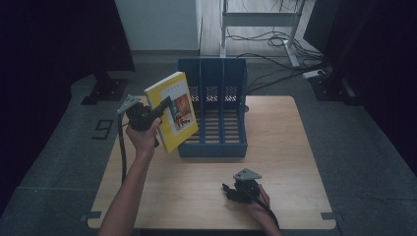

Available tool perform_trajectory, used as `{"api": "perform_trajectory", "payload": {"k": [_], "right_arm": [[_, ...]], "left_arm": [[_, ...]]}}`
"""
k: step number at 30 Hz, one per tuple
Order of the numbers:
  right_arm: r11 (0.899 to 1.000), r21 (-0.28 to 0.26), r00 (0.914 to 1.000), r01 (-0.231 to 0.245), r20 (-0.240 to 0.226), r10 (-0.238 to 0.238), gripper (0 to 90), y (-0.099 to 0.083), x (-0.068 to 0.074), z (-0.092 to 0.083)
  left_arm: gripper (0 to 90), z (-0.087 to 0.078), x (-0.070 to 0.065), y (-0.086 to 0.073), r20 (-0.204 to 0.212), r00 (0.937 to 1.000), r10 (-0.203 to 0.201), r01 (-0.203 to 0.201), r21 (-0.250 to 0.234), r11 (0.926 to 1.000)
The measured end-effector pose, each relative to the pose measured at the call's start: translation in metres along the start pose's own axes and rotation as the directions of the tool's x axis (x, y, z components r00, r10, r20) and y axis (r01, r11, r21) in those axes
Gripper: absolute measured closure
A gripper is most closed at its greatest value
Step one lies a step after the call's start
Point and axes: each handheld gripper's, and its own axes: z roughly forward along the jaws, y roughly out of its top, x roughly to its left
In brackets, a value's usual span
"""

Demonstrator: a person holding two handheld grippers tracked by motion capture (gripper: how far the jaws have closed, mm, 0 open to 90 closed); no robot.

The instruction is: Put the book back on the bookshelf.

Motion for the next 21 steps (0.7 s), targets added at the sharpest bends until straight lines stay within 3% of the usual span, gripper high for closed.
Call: {"api": "perform_trajectory", "payload": {"k": [5, 21], "right_arm": [[1.000, 0.000, 1.0000, -0.002, -0.002, 0.002, 33.4, 0.000, 0.000, 0.000], [1.000, 0.000, 1.0000, -0.004, -0.004, 0.004, 33.2, 0.000, -0.001, 0.000]], "left_arm": [[75.4, 0.004, -0.001, -0.001, -0.005, 0.9999, 0.016, -0.016, 0.006, 0.9999], [75.4, 0.021, 0.003, -0.005, -0.031, 0.9994, 0.015, -0.014, 0.021, 0.9997]]}}
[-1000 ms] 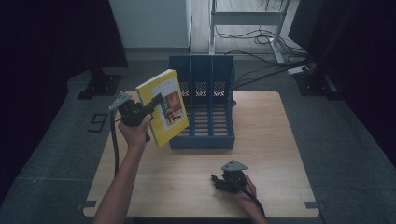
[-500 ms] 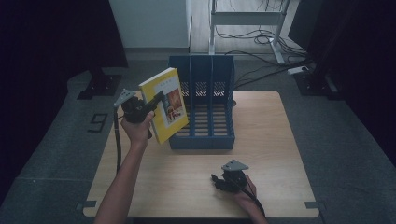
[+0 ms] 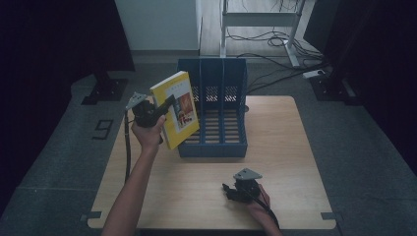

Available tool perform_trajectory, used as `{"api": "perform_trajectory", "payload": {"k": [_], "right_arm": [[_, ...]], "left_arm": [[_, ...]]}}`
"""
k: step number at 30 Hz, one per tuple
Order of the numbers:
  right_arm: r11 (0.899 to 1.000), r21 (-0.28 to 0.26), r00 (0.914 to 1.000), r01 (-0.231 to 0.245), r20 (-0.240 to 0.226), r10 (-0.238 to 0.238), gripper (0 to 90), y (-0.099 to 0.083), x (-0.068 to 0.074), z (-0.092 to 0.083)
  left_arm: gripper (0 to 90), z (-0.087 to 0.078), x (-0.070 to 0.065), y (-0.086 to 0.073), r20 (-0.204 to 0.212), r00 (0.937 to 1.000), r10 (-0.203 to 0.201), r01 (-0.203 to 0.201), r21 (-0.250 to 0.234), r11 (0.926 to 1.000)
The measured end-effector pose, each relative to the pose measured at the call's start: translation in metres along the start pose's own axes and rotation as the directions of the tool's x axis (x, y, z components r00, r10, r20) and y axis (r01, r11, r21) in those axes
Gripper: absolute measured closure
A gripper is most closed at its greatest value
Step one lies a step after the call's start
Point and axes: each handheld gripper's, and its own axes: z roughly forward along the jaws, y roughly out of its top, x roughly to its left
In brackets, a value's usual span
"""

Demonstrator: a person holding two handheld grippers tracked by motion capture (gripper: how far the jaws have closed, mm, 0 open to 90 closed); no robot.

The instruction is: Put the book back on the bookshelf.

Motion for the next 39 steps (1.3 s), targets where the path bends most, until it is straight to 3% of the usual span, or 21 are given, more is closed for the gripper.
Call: {"api": "perform_trajectory", "payload": {"k": [26, 39], "right_arm": [[1.000, 0.001, 1.0000, -0.003, -0.003, 0.003, 33.2, 0.000, -0.001, 0.000], [1.000, 0.001, 1.0000, -0.003, -0.004, 0.003, 33.2, 0.000, -0.001, 0.000]], "left_arm": [[75.4, 0.017, 0.007, -0.010, -0.032, 0.9994, -0.008, 0.008, 0.019, 0.9998], [75.4, 0.024, 0.007, -0.007, -0.048, 0.9988, -0.007, 0.008, 0.013, 0.9999]]}}
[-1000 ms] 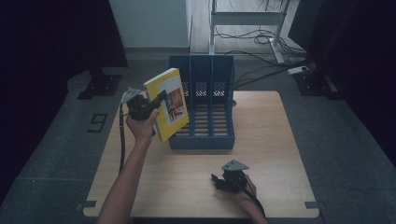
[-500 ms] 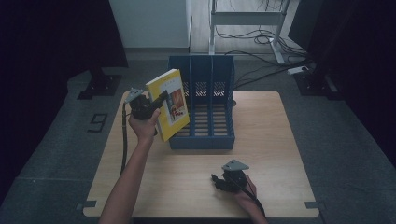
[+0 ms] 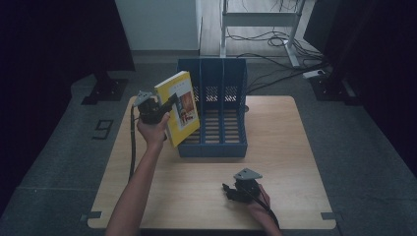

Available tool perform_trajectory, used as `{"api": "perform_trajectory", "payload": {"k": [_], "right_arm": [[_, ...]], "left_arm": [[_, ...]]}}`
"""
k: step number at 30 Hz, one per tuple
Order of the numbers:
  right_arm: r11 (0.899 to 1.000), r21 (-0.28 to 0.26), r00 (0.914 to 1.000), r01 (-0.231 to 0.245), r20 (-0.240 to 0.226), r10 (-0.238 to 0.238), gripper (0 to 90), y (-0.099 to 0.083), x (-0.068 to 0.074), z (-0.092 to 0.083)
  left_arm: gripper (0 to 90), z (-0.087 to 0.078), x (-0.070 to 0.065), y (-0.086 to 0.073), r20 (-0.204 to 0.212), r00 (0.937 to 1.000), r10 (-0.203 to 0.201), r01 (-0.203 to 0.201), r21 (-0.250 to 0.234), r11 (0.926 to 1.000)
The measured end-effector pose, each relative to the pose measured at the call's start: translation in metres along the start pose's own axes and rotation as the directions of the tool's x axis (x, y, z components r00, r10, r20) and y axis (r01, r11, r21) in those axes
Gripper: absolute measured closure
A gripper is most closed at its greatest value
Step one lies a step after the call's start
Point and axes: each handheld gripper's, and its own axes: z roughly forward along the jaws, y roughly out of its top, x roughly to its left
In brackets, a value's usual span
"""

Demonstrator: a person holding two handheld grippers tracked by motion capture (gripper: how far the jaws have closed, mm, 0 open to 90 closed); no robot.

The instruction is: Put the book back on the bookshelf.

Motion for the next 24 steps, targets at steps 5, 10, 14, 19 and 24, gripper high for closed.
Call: {"api": "perform_trajectory", "payload": {"k": [5, 10, 14, 19, 24], "right_arm": [[1.000, -0.001, 1.0000, -0.002, -0.002, 0.002, 33.2, 0.000, 0.000, 0.000], [1.000, -0.002, 1.0000, -0.005, -0.005, 0.005, 33.2, 0.000, -0.001, 0.000], [1.000, -0.002, 1.0000, -0.004, -0.004, 0.004, 33.2, 0.000, -0.001, 0.000], [1.000, -0.004, 1.0000, -0.007, -0.005, 0.007, 33.2, 0.000, -0.001, 0.000], [1.000, -0.004, 1.0000, -0.008, -0.006, 0.008, 33.2, 0.000, -0.001, 0.000]], "left_arm": [[75.4, 0.004, -0.001, -0.001, -0.009, 0.9999, 0.009, -0.009, 0.007, 0.9999], [75.4, 0.009, -0.001, -0.003, -0.018, 0.9998, 0.010, -0.010, 0.012, 0.9999], [75.4, 0.011, -0.001, -0.003, -0.022, 0.9997, 0.013, -0.013, 0.010, 0.9999], [75.4, 0.018, -0.002, -0.004, -0.031, 0.9994, 0.015, -0.015, 0.012, 0.9998], [75.4, 0.023, -0.003, -0.004, -0.036, 0.9991, 0.020, -0.020, 0.016, 0.9997]]}}
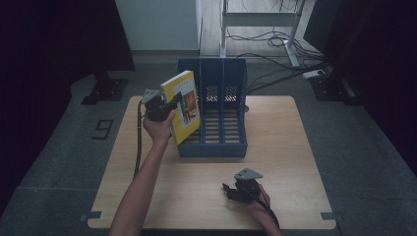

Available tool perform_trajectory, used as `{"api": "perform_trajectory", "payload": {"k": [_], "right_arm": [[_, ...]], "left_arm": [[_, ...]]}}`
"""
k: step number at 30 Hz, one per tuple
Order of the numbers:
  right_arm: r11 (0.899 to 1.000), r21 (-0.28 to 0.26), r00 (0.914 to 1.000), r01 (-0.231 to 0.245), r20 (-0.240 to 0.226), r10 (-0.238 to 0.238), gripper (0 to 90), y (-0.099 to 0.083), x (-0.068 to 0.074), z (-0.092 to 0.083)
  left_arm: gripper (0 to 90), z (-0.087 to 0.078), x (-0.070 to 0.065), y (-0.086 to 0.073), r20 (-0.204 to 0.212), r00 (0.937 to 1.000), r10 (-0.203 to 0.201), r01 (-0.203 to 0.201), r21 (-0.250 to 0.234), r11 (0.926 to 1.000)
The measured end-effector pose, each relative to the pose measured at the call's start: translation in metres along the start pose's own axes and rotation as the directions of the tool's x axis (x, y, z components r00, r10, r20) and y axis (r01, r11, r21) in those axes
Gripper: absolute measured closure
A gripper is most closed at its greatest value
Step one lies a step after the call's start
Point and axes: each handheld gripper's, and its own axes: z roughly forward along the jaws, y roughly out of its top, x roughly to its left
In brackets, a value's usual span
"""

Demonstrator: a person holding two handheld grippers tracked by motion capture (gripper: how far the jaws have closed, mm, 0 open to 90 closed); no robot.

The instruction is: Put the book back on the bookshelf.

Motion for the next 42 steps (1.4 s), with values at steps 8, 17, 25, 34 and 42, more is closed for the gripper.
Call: {"api": "perform_trajectory", "payload": {"k": [8, 17, 25, 34, 42], "right_arm": [[1.000, 0.000, 1.0000, -0.001, 0.000, 0.001, 33.2, 0.000, 0.000, 0.000], [1.000, -0.001, 1.0000, -0.001, 0.000, 0.001, 33.2, 0.000, 0.000, 0.000], [1.000, -0.001, 1.0000, 0.000, 0.000, 0.000, 33.1, 0.000, 0.000, 0.000], [1.000, -0.001, 1.0000, 0.000, 0.000, 0.000, 33.1, 0.000, 0.000, 0.000], [1.000, 0.001, 1.0000, 0.005, 0.002, -0.005, 32.9, 0.000, 0.001, 0.000]], "left_arm": [[75.4, 0.006, -0.001, -0.001, -0.009, 1.0000, 0.004, -0.004, -0.003, 1.0000], [75.4, 0.014, -0.005, -0.006, -0.024, 0.9997, 0.006, -0.006, -0.010, 0.9999], [75.3, 0.019, -0.006, -0.010, -0.033, 0.9994, 0.015, -0.015, 0.000, 0.9999], [75.3, 0.024, -0.005, -0.014, -0.042, 0.9989, 0.020, -0.020, 0.002, 0.9998], [75.3, 0.027, -0.007, -0.018, -0.046, 0.9984, 0.033, -0.032, 0.008, 0.9994]]}}
